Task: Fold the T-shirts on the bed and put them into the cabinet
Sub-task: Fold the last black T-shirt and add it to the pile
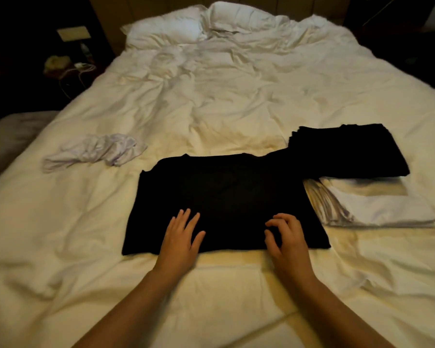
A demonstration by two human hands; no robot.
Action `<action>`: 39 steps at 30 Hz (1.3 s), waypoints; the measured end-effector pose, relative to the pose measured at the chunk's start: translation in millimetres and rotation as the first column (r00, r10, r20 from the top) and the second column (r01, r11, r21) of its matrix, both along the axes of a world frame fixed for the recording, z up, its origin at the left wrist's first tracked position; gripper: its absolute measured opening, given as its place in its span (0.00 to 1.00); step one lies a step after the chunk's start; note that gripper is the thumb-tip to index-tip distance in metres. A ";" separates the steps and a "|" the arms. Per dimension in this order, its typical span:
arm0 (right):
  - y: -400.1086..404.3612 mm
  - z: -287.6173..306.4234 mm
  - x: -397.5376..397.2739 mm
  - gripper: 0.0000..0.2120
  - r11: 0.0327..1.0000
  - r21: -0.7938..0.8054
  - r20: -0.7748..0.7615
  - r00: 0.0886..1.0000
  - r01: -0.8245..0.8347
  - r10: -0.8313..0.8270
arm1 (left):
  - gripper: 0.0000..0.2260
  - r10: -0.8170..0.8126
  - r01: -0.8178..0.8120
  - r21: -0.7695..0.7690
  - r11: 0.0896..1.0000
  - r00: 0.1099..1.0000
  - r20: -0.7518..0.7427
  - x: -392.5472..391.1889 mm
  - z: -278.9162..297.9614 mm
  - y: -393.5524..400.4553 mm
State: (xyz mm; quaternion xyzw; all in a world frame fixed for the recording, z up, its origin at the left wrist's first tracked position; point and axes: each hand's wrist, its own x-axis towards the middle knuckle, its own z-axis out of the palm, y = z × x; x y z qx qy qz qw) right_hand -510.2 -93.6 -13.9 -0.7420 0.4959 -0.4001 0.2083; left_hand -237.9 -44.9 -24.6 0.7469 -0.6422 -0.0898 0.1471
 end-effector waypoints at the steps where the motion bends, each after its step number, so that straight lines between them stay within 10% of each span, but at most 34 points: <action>1: -1.1 1.9 7.7 0.08 1.000 0.023 -0.039 0.999 -0.017 0.018 | 0.38 0.017 -0.018 -0.028 0.999 1.000 -0.015 4.6 -1.2 10.8; 10: -16.3 24.0 115.7 0.17 0.954 0.199 -0.361 0.888 -0.226 0.286 | 0.12 0.251 -0.380 -0.355 0.854 0.899 -0.358 65.6 -5.6 77.5; 19: -54.4 26.0 216.1 0.17 0.908 0.351 -0.299 0.892 -0.229 0.340 | 0.12 0.411 -0.748 -0.067 0.660 0.434 -0.801 91.9 -10.9 73.4; 34: -132.0 32.2 331.4 0.22 0.872 0.374 -0.662 0.568 -0.314 0.489 | 0.06 0.263 -0.765 0.150 0.627 0.026 -0.964 122.7 -5.9 73.8; 39: -155.2 36.1 352.3 0.29 0.867 0.343 -0.633 0.594 -0.360 0.497 | 0.06 0.232 -0.685 0.272 0.676 -0.153 -0.961 128.6 -6.2 71.0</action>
